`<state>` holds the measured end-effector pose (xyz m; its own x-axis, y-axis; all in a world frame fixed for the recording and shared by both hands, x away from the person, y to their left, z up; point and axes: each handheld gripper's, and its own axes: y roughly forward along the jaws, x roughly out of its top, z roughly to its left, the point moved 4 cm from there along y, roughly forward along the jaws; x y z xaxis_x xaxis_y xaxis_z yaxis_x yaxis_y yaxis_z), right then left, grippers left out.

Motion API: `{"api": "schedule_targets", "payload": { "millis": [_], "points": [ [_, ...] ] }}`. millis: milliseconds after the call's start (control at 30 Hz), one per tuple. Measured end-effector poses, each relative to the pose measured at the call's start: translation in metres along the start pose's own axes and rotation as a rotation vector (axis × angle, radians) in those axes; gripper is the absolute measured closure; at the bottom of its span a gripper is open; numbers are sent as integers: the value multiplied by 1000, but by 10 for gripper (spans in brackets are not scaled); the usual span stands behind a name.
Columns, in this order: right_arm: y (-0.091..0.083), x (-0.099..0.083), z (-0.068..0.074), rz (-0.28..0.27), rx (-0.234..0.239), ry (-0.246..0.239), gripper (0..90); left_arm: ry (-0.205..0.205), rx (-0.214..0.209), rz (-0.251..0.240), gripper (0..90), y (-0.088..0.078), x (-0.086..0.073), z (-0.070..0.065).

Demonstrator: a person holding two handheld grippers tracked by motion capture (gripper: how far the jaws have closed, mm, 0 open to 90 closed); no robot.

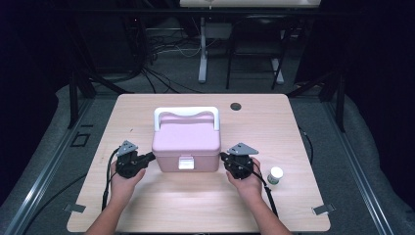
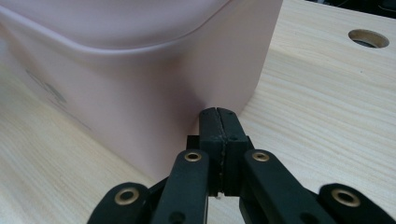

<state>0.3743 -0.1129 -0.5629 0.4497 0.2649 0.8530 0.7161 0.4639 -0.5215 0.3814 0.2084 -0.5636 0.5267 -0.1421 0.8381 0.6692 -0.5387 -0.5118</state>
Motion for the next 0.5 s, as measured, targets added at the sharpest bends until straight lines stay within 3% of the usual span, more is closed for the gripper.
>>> {"api": "schedule_targets", "payload": {
  "millis": [367, 500],
  "points": [
    [-12, -6, 5, 14, 4, -26, 900, 24, -9, 6, 900, -6, -5, -9],
    [-16, -8, 6, 21, 8, -34, 900, 14, -16, 3, 900, -8, -8, -11]
  ]
}}
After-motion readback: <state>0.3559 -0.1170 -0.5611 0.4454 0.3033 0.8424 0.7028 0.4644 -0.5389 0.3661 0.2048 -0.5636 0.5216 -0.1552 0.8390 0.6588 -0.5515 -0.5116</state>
